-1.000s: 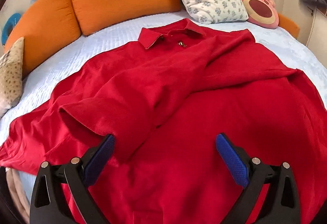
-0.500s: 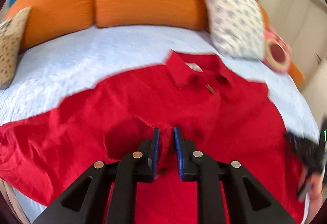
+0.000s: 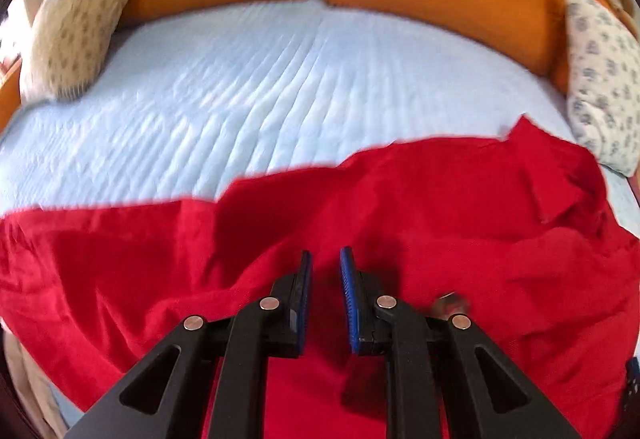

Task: Fold large clothes

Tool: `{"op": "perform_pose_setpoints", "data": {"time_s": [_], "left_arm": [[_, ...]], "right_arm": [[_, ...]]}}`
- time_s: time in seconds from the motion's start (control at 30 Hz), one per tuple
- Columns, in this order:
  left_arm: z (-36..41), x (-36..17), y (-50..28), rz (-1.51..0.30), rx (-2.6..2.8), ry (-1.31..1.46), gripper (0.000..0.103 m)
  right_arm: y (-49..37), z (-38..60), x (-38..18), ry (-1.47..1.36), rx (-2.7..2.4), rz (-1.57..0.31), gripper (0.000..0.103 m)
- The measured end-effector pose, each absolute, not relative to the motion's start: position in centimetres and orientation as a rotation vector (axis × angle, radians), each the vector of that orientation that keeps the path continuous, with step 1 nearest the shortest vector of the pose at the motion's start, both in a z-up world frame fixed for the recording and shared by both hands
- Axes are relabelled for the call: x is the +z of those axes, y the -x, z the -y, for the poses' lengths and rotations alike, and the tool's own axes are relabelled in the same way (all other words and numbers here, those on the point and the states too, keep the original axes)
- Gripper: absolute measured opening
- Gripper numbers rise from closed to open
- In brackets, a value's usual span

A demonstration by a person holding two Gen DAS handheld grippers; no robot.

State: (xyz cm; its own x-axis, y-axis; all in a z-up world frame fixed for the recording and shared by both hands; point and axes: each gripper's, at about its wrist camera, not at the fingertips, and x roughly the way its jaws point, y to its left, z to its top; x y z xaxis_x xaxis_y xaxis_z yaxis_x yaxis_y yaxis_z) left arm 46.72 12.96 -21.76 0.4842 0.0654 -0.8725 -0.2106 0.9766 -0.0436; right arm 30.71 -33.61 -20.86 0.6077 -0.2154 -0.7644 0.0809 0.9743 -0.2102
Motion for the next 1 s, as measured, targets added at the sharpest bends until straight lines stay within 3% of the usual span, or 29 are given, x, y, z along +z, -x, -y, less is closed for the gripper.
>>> {"op": "perform_pose_setpoints", "data": {"time_s": [0.17, 0.23, 0.3, 0.33, 0.4, 0.47, 0.7, 0.77, 0.8, 0.83, 1.0], "left_arm": [[-12.4, -23.0, -46.5, -1.044, 0.196, 0.08, 0.02], [-12.7, -22.4, -46.1, -1.031, 0.192, 0.127, 0.032], [-13.2, -21.0, -44.9, -0.997, 0.171, 0.178, 0.054], [-13.2, -20.2, -44.3, -0.981, 0.171, 0.165, 0.059], [-13.0, -18.8, -43.0, -0.963, 0.156, 0.126, 0.085], [-13.0, -17.4, -41.5, -0.937, 0.145, 0.101, 0.092], [-19.6, -14.7, -37.3, -1.017, 0.131, 0.265, 0.093], [-24.1, -14.2, -36.0, -1.033, 0.148, 0.39, 0.093], [-25.9, -14.0, -35.6, -1.036, 0.157, 0.441, 0.093], [-28.7, -13.6, -35.0, -1.038, 0.195, 0.486, 0.093], [-40.6, -12.0, -32.9, -0.998, 0.387, 0.604, 0.093]], "right_arm": [[-30.5, 32.9, -22.2, 0.212, -0.192, -0.896, 0.017], [-30.6, 32.9, -22.2, 0.213, -0.2, -0.897, 0.017], [-30.6, 32.9, -21.8, 0.206, -0.207, -0.895, 0.017], [-30.6, 32.8, -21.7, 0.206, -0.21, -0.892, 0.018], [-30.3, 32.4, -21.0, 0.207, -0.218, -0.876, 0.018], [-29.9, 31.8, -20.1, 0.19, -0.207, -0.853, 0.018], [-28.8, 23.9, -16.8, 0.206, -0.052, -0.776, 0.018], [-28.6, 20.0, -16.1, 0.211, 0.03, -0.76, 0.025], [-28.6, 18.2, -15.9, 0.215, 0.061, -0.756, 0.036], [-28.3, 16.2, -15.5, 0.219, 0.097, -0.744, 0.041], [-26.7, 7.6, -14.2, 0.258, 0.236, -0.707, 0.041]]}}
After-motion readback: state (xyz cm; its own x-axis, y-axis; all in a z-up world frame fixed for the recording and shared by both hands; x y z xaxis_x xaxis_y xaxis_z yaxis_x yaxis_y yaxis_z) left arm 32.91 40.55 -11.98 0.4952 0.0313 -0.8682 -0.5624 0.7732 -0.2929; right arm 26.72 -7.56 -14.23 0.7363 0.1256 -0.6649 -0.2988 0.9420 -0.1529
